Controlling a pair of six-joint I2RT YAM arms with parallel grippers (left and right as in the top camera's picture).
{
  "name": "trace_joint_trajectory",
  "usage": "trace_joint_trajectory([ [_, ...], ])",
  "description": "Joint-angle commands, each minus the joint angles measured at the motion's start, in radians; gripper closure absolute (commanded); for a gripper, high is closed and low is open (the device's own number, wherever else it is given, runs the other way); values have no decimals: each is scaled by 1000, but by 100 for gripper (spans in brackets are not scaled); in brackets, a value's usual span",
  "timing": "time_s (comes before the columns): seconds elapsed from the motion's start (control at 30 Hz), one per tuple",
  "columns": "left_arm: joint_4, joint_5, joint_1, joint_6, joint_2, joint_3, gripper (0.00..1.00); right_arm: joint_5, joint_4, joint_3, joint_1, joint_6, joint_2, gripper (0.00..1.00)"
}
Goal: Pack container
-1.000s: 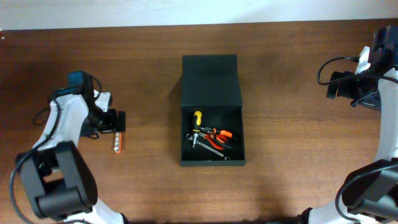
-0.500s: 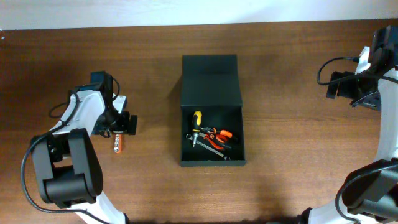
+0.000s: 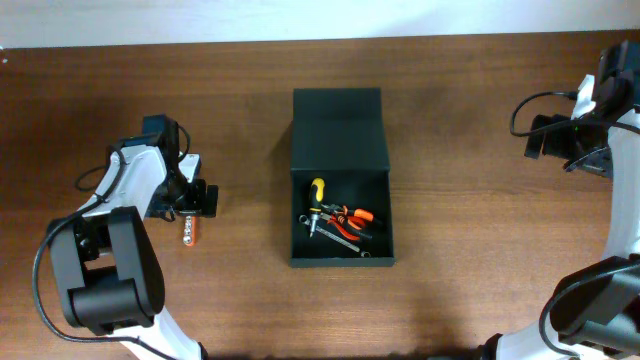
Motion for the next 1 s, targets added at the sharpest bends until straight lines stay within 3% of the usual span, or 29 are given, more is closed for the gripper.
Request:
trace_joint_trajectory([
  [0.0, 2, 14, 8, -13, 32, -8, 1, -2, 0, 2, -2, 9, -7, 1],
  [0.97, 50, 118, 69, -13, 76, -9, 1, -2, 0, 2, -2, 9, -7, 1],
])
